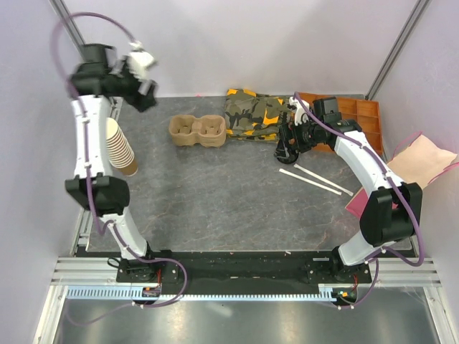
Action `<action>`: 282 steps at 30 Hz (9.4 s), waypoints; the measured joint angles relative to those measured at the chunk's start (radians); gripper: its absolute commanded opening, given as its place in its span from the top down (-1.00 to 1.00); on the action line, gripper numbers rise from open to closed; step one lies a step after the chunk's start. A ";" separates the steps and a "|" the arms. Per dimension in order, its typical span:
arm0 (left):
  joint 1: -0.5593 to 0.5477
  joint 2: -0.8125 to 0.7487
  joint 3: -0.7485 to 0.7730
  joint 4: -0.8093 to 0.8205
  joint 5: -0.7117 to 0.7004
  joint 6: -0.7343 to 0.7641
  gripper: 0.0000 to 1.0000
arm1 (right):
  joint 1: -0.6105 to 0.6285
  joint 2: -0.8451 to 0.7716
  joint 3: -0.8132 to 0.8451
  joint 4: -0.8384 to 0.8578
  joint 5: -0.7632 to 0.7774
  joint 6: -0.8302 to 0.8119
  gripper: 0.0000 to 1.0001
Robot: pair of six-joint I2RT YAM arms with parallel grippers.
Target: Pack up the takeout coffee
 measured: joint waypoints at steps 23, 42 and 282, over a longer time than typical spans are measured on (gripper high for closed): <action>0.361 -0.290 -0.128 -0.165 0.011 -0.075 0.13 | 0.024 0.031 0.007 -0.015 -0.015 -0.006 -0.96; 0.299 -0.233 -0.224 -0.169 -0.239 -0.141 0.10 | 0.024 0.031 0.005 -0.015 -0.016 -0.007 -0.96; -0.824 -1.036 -1.491 1.171 0.024 -0.016 0.12 | 0.187 -0.004 0.087 -0.418 -0.937 -0.219 1.00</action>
